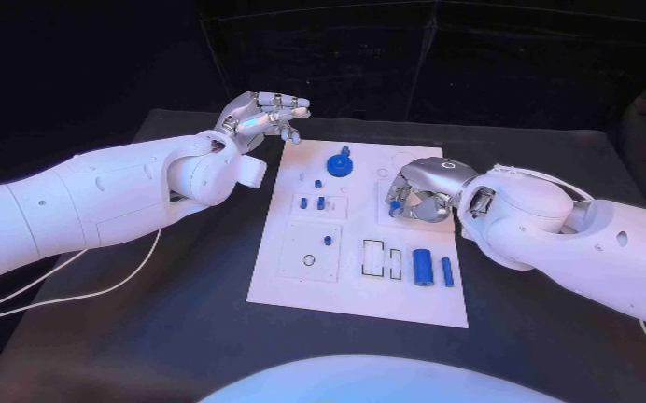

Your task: Assemble the parts on the task board

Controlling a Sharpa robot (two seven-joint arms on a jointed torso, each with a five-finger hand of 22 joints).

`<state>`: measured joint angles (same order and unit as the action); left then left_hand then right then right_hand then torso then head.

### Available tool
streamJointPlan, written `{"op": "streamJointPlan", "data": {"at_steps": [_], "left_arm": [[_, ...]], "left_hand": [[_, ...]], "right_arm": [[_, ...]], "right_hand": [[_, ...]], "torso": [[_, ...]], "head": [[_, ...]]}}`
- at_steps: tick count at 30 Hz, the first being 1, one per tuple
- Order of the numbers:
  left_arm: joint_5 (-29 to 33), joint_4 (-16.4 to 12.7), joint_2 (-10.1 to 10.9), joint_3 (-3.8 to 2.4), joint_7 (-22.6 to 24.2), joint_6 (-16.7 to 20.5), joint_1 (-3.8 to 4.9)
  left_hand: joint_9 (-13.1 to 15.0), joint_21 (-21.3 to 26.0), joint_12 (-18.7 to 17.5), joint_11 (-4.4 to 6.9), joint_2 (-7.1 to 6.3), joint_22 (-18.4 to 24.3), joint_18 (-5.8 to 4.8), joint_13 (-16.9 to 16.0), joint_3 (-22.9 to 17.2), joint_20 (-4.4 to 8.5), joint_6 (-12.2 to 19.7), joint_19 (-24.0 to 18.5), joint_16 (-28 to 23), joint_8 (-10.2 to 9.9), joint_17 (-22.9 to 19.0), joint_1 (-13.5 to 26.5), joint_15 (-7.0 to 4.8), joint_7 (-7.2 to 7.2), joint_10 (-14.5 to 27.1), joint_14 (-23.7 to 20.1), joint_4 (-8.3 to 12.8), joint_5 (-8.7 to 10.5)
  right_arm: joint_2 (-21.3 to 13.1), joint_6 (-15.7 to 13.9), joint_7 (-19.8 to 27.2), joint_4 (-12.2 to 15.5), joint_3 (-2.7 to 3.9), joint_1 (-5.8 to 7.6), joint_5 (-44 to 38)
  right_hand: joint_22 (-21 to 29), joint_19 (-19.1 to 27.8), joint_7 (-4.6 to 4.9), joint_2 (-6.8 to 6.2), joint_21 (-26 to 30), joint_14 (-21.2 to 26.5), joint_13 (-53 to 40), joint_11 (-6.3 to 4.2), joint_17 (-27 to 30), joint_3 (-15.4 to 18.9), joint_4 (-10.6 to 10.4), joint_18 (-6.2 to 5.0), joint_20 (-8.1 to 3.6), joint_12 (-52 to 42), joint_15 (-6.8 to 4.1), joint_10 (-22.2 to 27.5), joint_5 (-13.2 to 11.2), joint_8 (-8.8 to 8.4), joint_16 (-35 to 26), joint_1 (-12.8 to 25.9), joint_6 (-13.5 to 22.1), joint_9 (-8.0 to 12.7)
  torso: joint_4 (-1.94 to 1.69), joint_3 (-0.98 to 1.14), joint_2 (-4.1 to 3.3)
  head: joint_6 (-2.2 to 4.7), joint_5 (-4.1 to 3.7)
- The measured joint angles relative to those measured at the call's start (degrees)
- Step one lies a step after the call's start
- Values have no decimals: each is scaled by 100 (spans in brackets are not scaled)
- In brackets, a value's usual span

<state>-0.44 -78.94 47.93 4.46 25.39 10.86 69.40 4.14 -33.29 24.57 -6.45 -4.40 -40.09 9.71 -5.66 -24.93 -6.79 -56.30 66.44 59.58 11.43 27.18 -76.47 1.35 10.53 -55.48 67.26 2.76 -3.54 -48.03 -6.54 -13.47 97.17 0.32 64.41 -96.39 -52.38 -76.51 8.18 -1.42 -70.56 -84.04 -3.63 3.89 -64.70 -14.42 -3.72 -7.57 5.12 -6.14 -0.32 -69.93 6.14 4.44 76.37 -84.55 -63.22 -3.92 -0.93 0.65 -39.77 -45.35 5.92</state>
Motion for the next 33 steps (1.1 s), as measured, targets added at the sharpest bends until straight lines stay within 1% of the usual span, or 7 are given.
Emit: {"op": "streamJointPlan", "data": {"at_steps": [6, 10, 18, 22, 26, 31, 33], "left_arm": [[0, 15, 2, 1, -3, -3, 0], [0, 22, 2, 2, -5, -4, 0], [0, 23, -9, 4, -7, -9, 0], [1, 24, -24, 5, -8, -11, 0], [1, 28, -36, 5, -10, -15, 0], [1, 37, -51, 5, -11, -17, 0], [1, 41, -62, 5, -12, -17, 0]], "left_hand": [[0, 0, 0, 0, 0, 0, 0, 0, 0, 0, 0, 0, 0, 0, 0, 0, 0, 0, 0, 0, 0, 0], [1, 0, 0, 0, 0, 0, 0, 0, 0, 0, 0, 0, 0, 0, 0, 0, 0, 0, 0, 0, 0, 0], [1, 0, 0, 0, 0, -1, 0, 0, 0, 0, 0, 0, 0, 22, -4, 0, 0, 0, 0, 0, 0, 0], [1, 0, 0, 0, 0, -1, 0, -1, 0, 0, 0, 0, 0, 22, -4, 0, 0, 0, 0, 0, 0, 0], [1, 0, 0, 0, 0, -1, 0, 0, 0, 0, 0, 0, 0, 22, -4, 0, 0, 0, 0, 0, 0, 0], [1, 0, 0, 0, 0, -1, -1, -1, 0, 0, 0, 0, 0, 22, -4, 0, 0, 0, 0, 0, 0, 0], [1, 0, 0, 0, 0, -1, 0, -1, 0, 0, 0, 0, 0, 22, -4, 0, 0, 0, 0, 0, 0, 0]], "right_arm": [[-185, -349, 56, 357, 10, 0, 67], [-252, -574, 107, 561, 76, 13, 120], [-141, -821, 214, 783, 97, 15, 260], [131, -875, 294, 764, 97, 0, 338], [391, -909, 391, 648, 91, -67, 400], [710, -887, 513, 497, 53, -221, 447], [825, -844, 570, 439, 4, -274, 450]], "right_hand": [[-68, 0, 0, -70, -39, 0, 0, 0, -13, -68, 1, 1, 0, 38, 0, 0, 0, 3, 0, 27, -1, -4], [-86, 0, 0, -70, -39, 0, 0, 21, -13, -83, -14, 1, 0, 38, 0, -20, 0, 3, 0, 27, -1, -4], [-101, -20, 9, -100, -66, 0, -1, 21, -19, -161, -14, 1, -20, 67, 0, -20, -1, 1, 21, 57, -9, -3], [-101, -20, 20, -124, -66, 0, -1, 21, -19, -171, -23, 0, -20, 90, 1, -20, -1, -1, 21, 81, -19, -2], [-101, -20, 20, -124, -66, 0, -1, 21, -10, -201, -8, 1, -20, 97, 1, -20, 26, -1, 21, 81, -19, -1], [-100, -20, 20, -182, -66, 0, -1, 21, 6, -306, -10, 1, -20, 172, 1, -20, 62, -32, 21, 78, -19, 1], [-100, -20, 21, -182, -66, 0, -1, 20, 9, -334, 3, 1, -20, 172, 1, -19, 86, -35, 21, 78, -19, 1]], "torso": [[-2, -2, 9], [-5, -5, 10], [-8, -11, 5], [-7, -12, 3], [-8, -12, 2], [-7, -12, -2], [-5, -9, -2]], "head": [[23, -10], [39, -14], [46, 12], [46, 51], [24, 95], [-3, 144], [-12, 160]]}}
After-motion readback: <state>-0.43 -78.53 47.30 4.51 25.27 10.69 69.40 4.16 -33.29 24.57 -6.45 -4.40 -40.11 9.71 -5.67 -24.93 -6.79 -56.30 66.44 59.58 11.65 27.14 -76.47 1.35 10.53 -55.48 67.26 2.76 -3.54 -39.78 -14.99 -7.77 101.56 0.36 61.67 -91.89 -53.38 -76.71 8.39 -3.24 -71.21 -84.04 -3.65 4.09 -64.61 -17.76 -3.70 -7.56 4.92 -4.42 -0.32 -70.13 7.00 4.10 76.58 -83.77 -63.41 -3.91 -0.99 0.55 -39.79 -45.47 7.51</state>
